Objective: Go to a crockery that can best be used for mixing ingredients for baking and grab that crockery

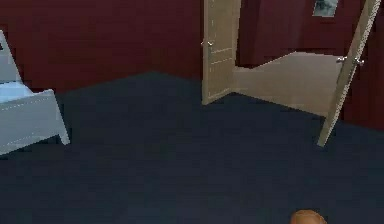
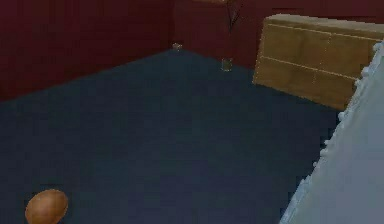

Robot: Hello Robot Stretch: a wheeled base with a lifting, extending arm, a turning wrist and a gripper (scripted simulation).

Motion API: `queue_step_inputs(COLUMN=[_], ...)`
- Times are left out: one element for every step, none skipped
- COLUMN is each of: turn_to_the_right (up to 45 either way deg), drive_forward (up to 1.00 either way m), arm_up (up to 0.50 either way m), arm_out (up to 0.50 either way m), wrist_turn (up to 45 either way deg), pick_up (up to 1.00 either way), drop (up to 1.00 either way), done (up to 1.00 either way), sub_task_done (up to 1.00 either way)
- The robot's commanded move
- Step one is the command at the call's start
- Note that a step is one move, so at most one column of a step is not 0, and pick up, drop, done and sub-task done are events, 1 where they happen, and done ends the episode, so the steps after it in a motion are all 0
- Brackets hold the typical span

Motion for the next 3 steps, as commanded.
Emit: queue_step_inputs(turn_to_the_right=[0.0, 21.0, 0.0], drive_forward=[1.0, 0.0, 0.1], arm_up=[0.0, 0.0, 0.0], arm_out=[0.0, 0.0, 0.0], wrist_turn=[0.0, 0.0, 0.0], pick_up=[0.0, 0.0, 0.0], drop=[0.0, 0.0, 0.0], done=[0.0, 0.0, 0.0], sub_task_done=[0.0, 0.0, 0.0])
